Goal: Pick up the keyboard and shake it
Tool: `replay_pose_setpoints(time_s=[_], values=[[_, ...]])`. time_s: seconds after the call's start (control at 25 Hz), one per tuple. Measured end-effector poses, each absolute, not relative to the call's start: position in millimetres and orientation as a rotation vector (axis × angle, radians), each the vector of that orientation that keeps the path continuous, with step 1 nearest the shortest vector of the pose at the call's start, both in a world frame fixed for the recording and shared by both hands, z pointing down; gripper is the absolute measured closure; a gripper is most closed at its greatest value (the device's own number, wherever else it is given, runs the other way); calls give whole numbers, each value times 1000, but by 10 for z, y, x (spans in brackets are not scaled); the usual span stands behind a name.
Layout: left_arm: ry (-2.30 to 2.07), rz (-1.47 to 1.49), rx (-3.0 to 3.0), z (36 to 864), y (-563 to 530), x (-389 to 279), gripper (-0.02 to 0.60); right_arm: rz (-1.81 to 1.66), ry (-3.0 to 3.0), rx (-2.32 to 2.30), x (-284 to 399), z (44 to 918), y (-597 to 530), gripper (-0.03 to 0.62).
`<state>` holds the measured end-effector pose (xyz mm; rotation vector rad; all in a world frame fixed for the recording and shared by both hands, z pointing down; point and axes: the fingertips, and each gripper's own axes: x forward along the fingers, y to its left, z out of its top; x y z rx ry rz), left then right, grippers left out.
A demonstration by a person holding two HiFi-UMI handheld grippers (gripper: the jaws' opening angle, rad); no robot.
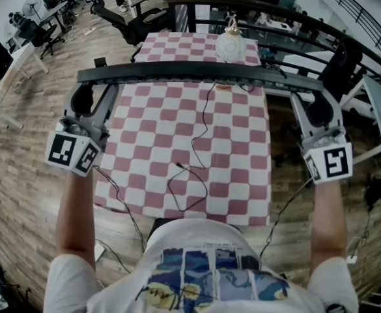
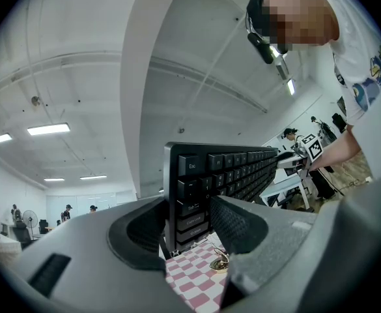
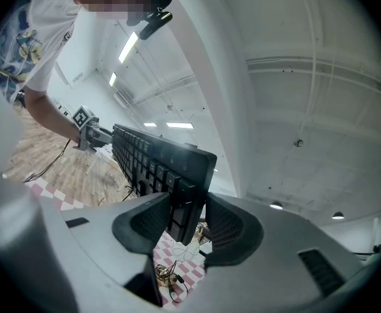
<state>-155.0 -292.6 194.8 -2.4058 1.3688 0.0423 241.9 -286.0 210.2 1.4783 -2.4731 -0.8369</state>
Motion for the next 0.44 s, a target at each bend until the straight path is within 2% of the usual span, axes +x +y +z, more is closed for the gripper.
replay_pose_setpoints(time_s=[0.44], values=[[1371,43,-2402,1944,-2916,-1555,374,-830,-2467,1487,2428,2107,-2853,427]])
